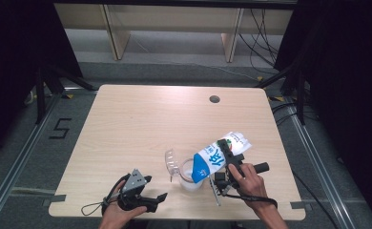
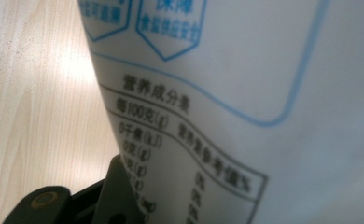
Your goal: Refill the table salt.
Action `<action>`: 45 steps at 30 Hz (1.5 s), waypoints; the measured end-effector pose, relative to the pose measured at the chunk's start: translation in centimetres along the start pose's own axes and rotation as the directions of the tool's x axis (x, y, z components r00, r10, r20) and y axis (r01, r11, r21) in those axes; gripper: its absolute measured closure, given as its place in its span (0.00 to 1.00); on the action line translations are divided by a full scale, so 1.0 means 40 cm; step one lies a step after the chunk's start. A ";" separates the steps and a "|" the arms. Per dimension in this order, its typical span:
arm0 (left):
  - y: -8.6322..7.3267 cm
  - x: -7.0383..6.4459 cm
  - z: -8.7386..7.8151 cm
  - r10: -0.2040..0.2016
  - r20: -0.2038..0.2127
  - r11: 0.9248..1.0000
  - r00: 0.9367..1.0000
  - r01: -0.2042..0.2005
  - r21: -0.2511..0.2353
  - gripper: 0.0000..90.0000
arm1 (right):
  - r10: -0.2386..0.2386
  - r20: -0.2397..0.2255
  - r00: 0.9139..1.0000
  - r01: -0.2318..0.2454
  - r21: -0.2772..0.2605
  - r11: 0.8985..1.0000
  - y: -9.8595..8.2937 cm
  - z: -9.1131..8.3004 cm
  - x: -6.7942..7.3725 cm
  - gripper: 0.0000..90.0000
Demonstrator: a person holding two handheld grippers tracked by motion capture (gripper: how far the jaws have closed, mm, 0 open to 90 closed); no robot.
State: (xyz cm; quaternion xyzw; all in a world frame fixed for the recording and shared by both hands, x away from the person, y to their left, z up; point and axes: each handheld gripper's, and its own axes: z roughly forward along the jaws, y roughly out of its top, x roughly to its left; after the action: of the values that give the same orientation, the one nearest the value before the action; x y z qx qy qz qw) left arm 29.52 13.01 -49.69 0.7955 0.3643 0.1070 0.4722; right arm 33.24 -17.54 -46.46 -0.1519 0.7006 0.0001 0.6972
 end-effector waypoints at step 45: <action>-0.001 -0.001 0.000 0.000 -0.003 1.000 1.000 0.000 -0.005 0.18 | 0.014 0.016 1.000 -0.014 -0.004 1.000 0.001 -0.001 0.001 0.69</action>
State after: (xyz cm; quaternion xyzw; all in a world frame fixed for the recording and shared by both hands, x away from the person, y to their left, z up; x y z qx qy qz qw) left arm 29.48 13.01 -49.70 0.7942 0.3648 0.1088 0.4736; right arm 33.21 -17.52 -46.52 -0.1484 0.6961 0.0076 0.7024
